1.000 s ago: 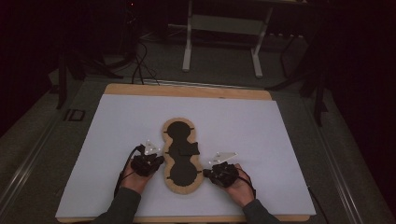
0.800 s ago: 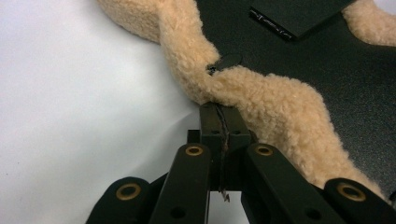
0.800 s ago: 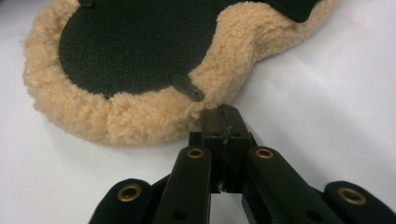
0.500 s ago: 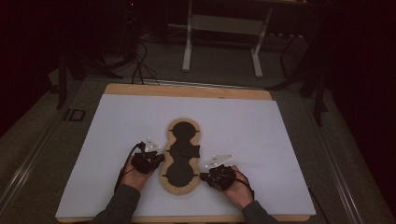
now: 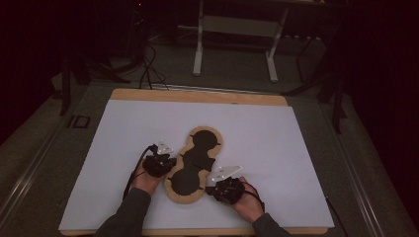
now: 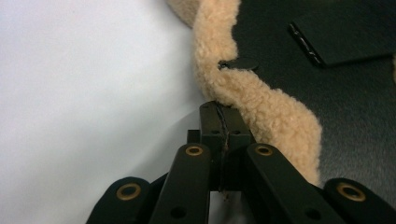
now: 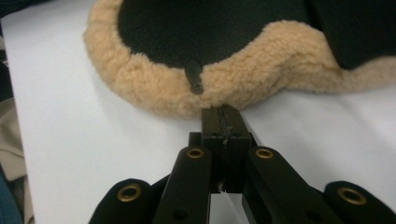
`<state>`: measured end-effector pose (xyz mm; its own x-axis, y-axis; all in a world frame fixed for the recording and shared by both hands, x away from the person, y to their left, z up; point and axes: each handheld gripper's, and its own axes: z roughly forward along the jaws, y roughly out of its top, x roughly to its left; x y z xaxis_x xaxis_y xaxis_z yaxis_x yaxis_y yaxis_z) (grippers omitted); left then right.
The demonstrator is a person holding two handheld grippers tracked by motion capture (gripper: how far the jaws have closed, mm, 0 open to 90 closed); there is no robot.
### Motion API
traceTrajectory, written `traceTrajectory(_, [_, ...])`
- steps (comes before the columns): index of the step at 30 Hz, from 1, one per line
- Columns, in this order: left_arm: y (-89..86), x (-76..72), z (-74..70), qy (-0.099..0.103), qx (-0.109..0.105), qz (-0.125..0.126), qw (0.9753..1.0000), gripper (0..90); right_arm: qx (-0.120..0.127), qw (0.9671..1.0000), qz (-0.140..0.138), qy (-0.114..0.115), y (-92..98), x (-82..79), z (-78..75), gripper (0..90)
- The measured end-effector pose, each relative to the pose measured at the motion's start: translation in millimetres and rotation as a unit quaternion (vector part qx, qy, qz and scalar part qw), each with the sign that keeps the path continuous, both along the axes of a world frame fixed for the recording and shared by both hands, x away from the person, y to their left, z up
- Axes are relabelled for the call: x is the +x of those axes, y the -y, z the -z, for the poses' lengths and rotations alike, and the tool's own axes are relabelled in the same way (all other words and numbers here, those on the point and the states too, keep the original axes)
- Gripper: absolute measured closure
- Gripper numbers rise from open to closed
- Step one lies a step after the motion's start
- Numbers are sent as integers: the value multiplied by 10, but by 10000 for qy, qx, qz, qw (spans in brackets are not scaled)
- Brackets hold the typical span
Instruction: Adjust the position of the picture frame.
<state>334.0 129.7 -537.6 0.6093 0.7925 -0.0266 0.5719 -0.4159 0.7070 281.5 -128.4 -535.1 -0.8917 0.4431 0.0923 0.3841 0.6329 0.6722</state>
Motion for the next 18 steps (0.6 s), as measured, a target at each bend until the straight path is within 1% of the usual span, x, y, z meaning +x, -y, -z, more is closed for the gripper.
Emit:
traceTrajectory(2, [16, 28, -4, -11, 13, 13, 10000, 900, 11, 10000, -51, 7, -29, -13, 3, 900])
traceTrajectory(3, [27, 48, -7, -47, -1, 3, 10000, 900, 15, 10000, -81, 4, -46, -21, 4, 900])
traceTrajectory(5, [54, 94, -25, -89, 81, 64, 9999, 900, 58, 9999, -127, 5, -82, -32, 11, 900])
traceTrajectory(7, [82, 126, -33, -81, 142, 101, 9998, 900, 54, 9999, -151, -9, -105, -39, 11, 900])
traceTrajectory(9, [105, 161, -40, -93, 167, 138, 9997, 900, 72, 9998, -176, 11, -134, -44, 16, 900])
traceTrajectory(12, [118, 205, -41, -141, 126, 184, 9997, 900, 112, 9997, -217, 9, -171, -52, 23, 900])
traceTrajectory(14, [100, 221, -32, -174, 50, 199, 9996, 900, 123, 9997, -222, 8, -184, -53, 25, 900])
traceTrajectory(15, [84, 226, -25, -190, -29, 174, 9997, 900, 116, 9997, -234, 9, -182, -51, 24, 900])
traceTrajectory(17, [75, 215, -21, -164, -44, 107, 9998, 891, 144, 9995, -281, -1, -176, -41, 27, 900])
traceTrajectory(18, [73, 197, -22, -115, 1, 88, 9999, 886, 143, 9994, -301, -6, -173, -37, 26, 900])
